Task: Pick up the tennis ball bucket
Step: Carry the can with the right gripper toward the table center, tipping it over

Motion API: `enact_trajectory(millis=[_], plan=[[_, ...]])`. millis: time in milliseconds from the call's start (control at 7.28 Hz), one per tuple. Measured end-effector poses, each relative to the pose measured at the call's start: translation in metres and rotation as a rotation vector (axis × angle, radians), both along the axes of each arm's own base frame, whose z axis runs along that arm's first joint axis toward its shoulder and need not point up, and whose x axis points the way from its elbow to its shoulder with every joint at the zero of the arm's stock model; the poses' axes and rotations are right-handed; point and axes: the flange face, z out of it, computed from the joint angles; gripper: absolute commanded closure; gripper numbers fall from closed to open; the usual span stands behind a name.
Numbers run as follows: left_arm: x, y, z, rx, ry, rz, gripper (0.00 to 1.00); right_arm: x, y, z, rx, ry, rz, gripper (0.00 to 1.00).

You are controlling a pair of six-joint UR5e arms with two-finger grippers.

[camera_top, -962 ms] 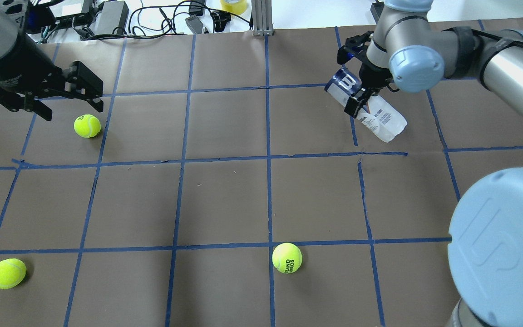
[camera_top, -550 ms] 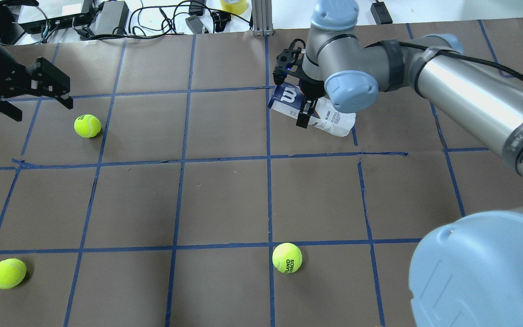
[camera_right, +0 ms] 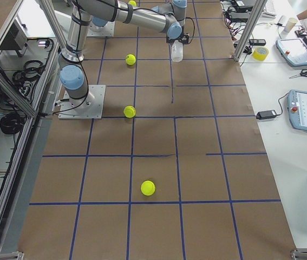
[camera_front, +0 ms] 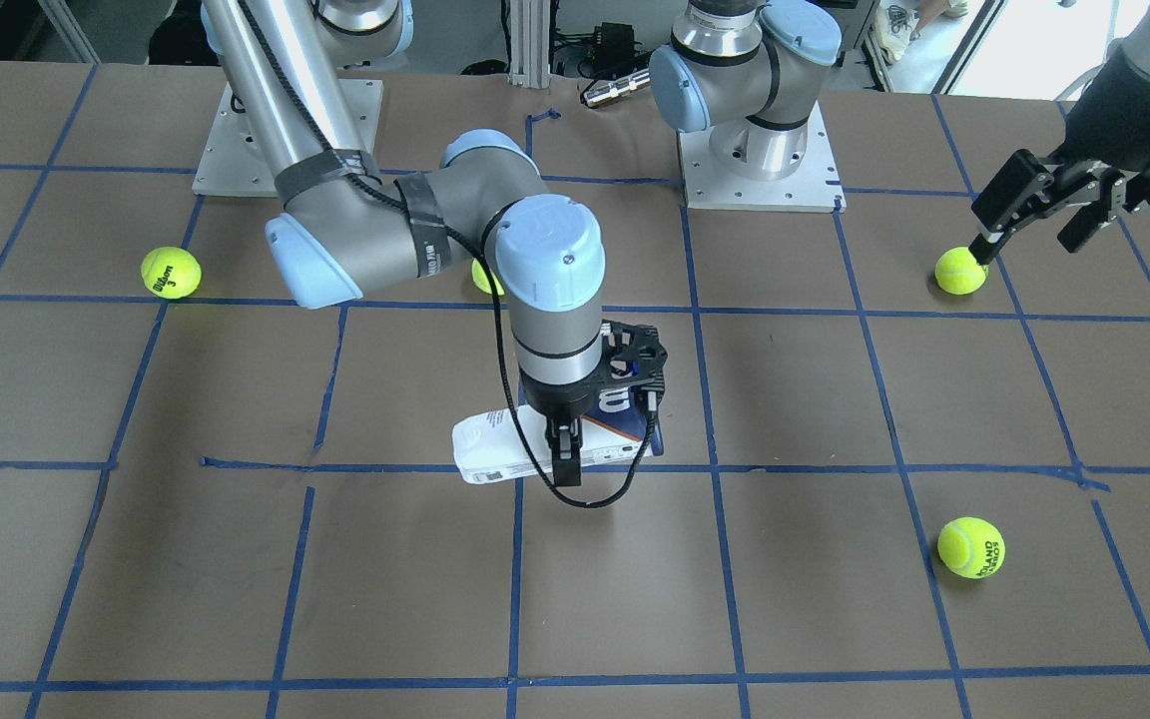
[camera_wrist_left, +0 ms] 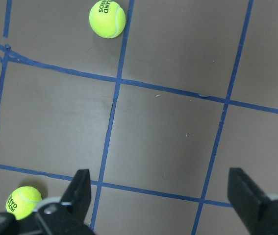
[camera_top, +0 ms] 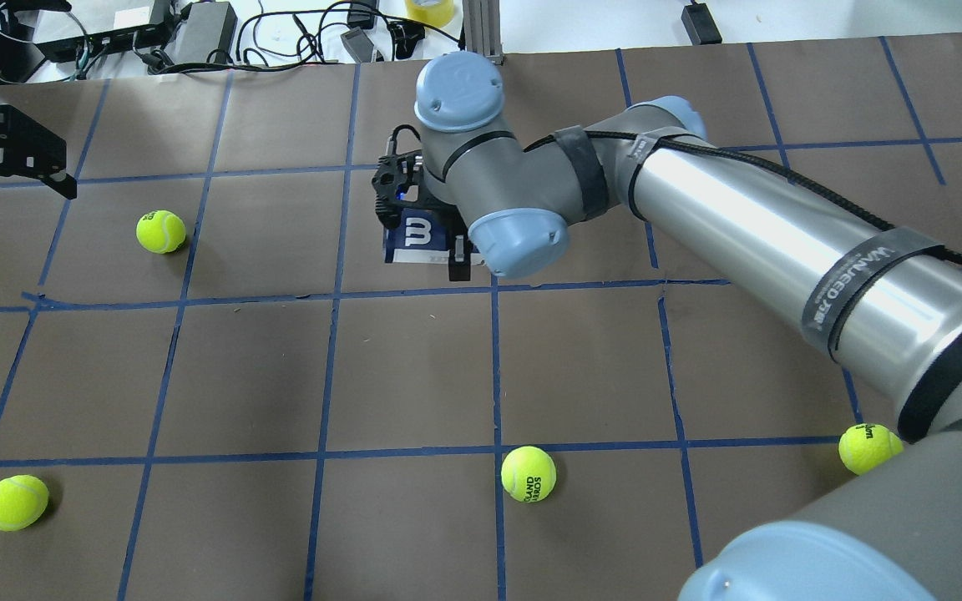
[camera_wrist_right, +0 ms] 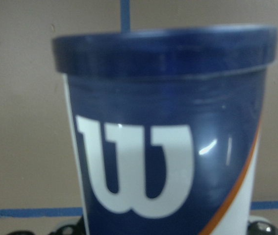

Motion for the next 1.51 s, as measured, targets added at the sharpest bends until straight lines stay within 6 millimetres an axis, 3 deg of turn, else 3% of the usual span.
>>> enact_trajectory(millis=[137,412,962,1237,1511], plan=[[0.001,0.0,0.0,0.0,0.0,-0.006,0.0,0.019,0.01,-0.009,-0.01,0.011,0.038,0.25],[0.001,0.0,-0.001,0.001,0.0,-0.011,0.0,0.035,0.014,-0.037,-0.011,0.023,0.062,0.24],[0.001,0.001,0.0,0.001,0.0,-0.011,0.0,0.04,0.008,-0.057,0.003,0.035,0.009,0.16],[0.001,0.001,0.0,0.002,0.0,-0.011,0.0,0.039,0.007,-0.063,0.01,0.049,-0.008,0.0],[0.001,0.001,0.0,0.002,0.002,-0.011,0.0,0.039,0.007,-0.064,0.011,0.053,-0.018,0.0]])
